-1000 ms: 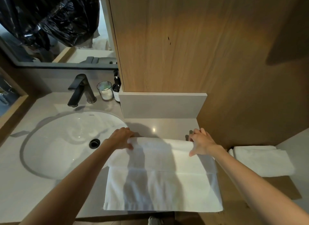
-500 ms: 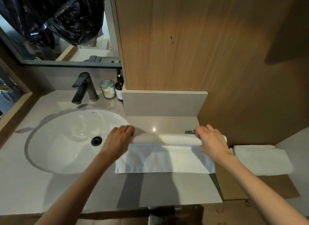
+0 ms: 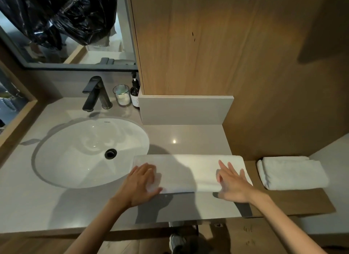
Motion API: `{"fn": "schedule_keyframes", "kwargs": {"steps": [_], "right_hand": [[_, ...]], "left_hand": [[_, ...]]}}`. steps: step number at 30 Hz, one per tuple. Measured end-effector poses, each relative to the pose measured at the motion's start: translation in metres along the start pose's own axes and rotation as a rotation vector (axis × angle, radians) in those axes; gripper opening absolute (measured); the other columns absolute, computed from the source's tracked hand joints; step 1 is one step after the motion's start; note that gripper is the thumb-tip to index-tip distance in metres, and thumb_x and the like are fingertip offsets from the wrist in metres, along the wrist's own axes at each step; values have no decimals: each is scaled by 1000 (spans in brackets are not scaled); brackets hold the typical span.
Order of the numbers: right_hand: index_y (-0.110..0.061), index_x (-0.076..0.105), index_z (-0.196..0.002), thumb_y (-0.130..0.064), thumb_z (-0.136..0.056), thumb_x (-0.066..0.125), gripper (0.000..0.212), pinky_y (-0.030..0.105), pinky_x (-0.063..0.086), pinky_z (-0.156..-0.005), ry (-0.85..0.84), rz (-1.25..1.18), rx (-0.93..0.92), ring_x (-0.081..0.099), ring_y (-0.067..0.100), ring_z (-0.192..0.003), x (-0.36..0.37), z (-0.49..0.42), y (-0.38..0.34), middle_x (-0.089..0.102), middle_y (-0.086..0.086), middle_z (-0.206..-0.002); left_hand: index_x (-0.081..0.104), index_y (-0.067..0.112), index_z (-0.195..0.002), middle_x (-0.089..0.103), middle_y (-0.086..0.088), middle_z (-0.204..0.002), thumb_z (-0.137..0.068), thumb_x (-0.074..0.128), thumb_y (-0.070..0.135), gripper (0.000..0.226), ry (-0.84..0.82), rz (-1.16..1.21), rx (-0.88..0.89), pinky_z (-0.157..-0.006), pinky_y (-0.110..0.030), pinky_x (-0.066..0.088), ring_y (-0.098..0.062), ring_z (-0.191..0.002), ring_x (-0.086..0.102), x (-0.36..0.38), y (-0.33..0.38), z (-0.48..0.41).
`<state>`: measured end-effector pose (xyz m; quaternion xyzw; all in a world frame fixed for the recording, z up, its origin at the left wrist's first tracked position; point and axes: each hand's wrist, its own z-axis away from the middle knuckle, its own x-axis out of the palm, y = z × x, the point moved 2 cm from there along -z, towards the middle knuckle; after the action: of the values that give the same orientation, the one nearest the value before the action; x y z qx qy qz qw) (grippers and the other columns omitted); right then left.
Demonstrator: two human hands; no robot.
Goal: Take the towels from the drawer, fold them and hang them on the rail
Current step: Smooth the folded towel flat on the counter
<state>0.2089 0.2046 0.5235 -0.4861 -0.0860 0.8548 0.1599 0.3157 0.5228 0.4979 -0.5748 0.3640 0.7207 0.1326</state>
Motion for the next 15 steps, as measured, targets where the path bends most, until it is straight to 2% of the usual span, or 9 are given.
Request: {"fn": "schedule_keyframes", "kwargs": {"steps": [2,4,5,6,7,9,11,12,15], "right_hand": [[-35,34,-127,-38,-93,56,40,49,-15,-117,78,-152,-43,-19,21,-148,-4,-2,-18,-1,-6,-163],[-33,21,-147,-42,-100,42,52,48,-15,-117,229,-141,-81,-16,17,-148,-1,-12,-41,1,-8,-163],[-31,13,-152,-43,-102,33,55,48,-15,-117,266,-103,-81,-16,17,-148,4,-19,-54,-1,-7,-163],[-29,6,-154,-48,-102,22,57,49,-15,-117,279,-68,-73,-17,18,-148,13,-28,-67,-4,-6,-163],[-29,1,-155,-55,-98,5,63,51,-15,-117,279,-33,-50,-16,20,-148,22,-38,-78,-7,-5,-163],[-25,7,-155,-61,-88,-18,80,58,-4,-116,254,36,33,0,27,-150,37,-55,-90,2,0,-163],[-26,24,-153,-55,-96,-4,70,62,9,-113,263,33,112,20,31,-147,49,-67,-89,19,2,-161],[-29,24,-153,-54,-98,3,64,61,9,-114,278,57,120,20,30,-147,52,-68,-87,18,0,-161],[-48,1,-151,-67,-93,-3,61,57,-12,-115,386,123,87,-10,23,-149,51,-64,-72,-10,-9,-161]], "left_hand": [[65,21,-95,56,8,-118,-91,30,62,55,176,0,-5,-96,-29,43,-12,-107,51,-9,10,-13],[64,18,-98,62,1,-111,-96,26,48,49,284,-15,25,-91,-40,51,-19,-98,59,-6,24,-31],[62,19,-108,60,-1,-120,-97,25,43,45,263,-20,15,-98,-45,47,-22,-106,58,-1,33,-40],[56,21,-123,53,-2,-135,-97,22,40,47,191,-37,-7,-110,-50,35,-25,-123,51,5,44,-48],[44,22,-138,38,-2,-151,-98,14,41,54,103,-67,-30,-118,-54,17,-26,-140,34,13,54,-54],[14,24,-153,5,2,-162,-92,-8,50,70,0,-129,-123,-115,-58,-10,-22,-149,-5,32,66,-59],[4,31,-153,-5,7,-161,-87,-24,53,75,4,-177,-228,-110,-64,-17,-20,-146,-17,46,66,-58],[5,34,-153,-4,8,-161,-87,-25,54,75,21,-195,-259,-108,-66,-17,-20,-146,-16,50,64,-57],[10,42,-151,-1,8,-161,-86,-15,62,72,27,-221,-302,-107,-67,-17,-23,-147,-13,51,58,-53]]}}
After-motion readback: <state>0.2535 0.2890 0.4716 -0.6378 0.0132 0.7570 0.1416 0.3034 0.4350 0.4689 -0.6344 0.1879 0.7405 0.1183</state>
